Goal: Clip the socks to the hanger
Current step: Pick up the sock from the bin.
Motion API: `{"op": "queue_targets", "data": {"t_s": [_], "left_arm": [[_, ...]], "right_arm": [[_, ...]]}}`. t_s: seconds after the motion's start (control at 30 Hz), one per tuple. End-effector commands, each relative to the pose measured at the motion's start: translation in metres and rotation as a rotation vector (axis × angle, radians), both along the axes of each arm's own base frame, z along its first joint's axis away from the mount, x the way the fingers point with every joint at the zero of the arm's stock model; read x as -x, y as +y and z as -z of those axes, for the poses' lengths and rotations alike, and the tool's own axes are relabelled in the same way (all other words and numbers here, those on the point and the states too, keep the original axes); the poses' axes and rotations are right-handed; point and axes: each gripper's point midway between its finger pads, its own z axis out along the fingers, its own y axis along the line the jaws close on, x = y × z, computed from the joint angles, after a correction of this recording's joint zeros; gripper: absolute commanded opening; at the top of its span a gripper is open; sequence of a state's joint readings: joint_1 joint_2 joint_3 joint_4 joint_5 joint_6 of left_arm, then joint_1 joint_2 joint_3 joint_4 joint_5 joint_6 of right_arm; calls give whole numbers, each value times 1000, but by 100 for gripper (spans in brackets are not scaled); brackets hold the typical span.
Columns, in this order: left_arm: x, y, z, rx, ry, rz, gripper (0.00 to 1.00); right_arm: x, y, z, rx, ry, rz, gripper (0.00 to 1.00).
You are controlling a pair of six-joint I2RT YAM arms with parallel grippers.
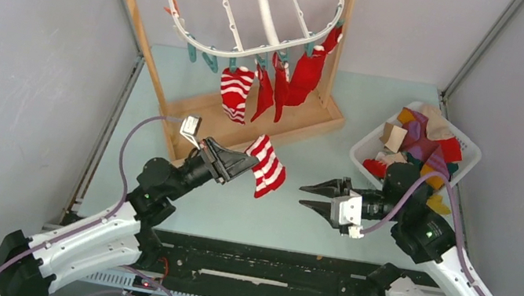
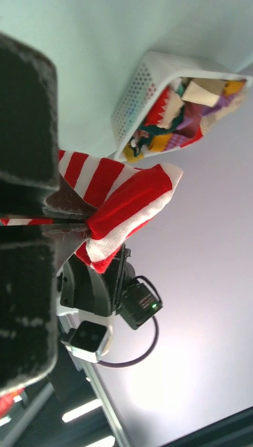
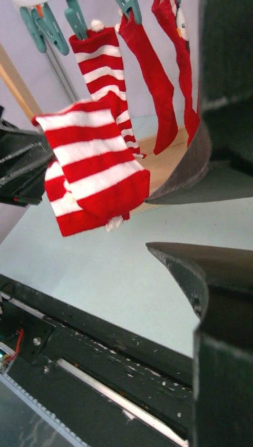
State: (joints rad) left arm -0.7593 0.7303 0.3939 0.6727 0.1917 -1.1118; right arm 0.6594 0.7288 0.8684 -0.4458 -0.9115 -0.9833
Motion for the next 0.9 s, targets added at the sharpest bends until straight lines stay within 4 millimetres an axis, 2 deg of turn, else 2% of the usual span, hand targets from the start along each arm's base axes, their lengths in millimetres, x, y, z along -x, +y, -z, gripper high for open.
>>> {"op": "queue_targets", "data": {"t_s": [0.0, 0.13, 0.2, 0.27, 0.5, 0.63, 0.73, 0.87], "left_arm": [[-7, 6, 6, 71, 289, 11, 0], [-12, 5, 17, 118, 468, 22, 0], [-18, 3, 25, 138, 586, 13, 0], [-22, 1, 37, 118, 698, -3, 0], [-31, -12, 53, 63, 827, -32, 0], [-36, -21, 56, 70, 901, -50, 0], [-38, -29, 56, 75, 933, -55, 0], [-42, -35, 56, 98, 974, -76, 0]], "right_arm": [[-2, 8, -18, -82, -38, 33, 38], [16, 22, -15, -91, -84, -36, 38], [13, 30, -16, -115, -92, -1, 39], [10, 37, -12, -114, -116, 9, 44], [21, 51, 11, -80, -81, -4, 61], [7, 53, 23, -70, -16, 92, 76], [-2, 52, 30, -64, 10, 147, 77], [-2, 52, 37, -61, 109, 181, 71]]}}
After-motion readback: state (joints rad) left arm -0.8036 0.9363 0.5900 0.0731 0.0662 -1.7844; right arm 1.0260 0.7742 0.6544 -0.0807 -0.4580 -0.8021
